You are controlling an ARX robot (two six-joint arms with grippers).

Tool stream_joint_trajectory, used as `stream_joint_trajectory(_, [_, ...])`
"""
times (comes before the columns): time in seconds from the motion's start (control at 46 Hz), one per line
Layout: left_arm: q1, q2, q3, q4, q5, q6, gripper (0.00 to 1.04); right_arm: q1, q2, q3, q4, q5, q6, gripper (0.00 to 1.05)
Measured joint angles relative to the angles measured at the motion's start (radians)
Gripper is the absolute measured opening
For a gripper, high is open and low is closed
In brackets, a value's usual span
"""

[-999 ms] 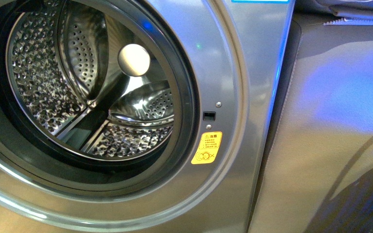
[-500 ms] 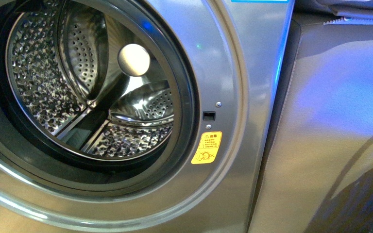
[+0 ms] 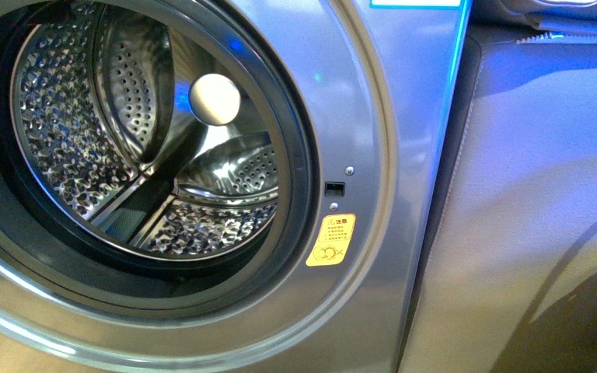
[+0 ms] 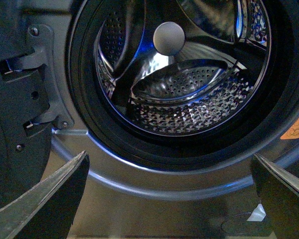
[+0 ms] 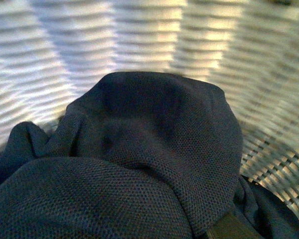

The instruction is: Put clothes into washing machine

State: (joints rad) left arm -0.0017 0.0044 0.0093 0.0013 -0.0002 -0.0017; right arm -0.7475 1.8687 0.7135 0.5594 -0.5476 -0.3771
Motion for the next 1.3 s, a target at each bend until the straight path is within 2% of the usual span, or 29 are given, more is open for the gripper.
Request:
stream_joint_trajectory(0.348, [0.0,0.0,0.0,0.0,0.0,0.0,0.98,0.018,-0.441,0.035,-0.107,-0.104,0.112,0.06])
stream_joint_trajectory(0.565, [0.0,0.0,0.0,0.0,0.0,0.0,0.98,0.037,-0.623,0.194,-0.172,-0.153,0.193,0.06])
stream_joint_trajectory(0.869, [0.0,0.0,0.0,0.0,0.0,0.0,0.98,0.16,-0.697,0.431,-0.14,-0.162,0.394,0.06])
stream_joint_trajectory(1.043, [0.0,0.0,0.0,0.0,0.0,0.0,0.98,0.373,-0.736,0.618,-0.258,-0.084,0.419,0.06])
stream_joint_trajectory(1.129, [0.0,0.0,0.0,0.0,0.0,0.0,0.98,0.549,-0.74,0.72,-0.373,0.005,0.351,0.06])
stream_joint_trajectory(1.216, [0.0,0.0,0.0,0.0,0.0,0.0,0.98,0.763,-0.718,0.819,-0.488,0.121,0.252,0.06])
stream_joint_trajectory(1.303, [0.0,0.0,0.0,0.0,0.0,0.0,0.98,0.948,-0.675,0.891,-0.553,0.215,0.161,0.06])
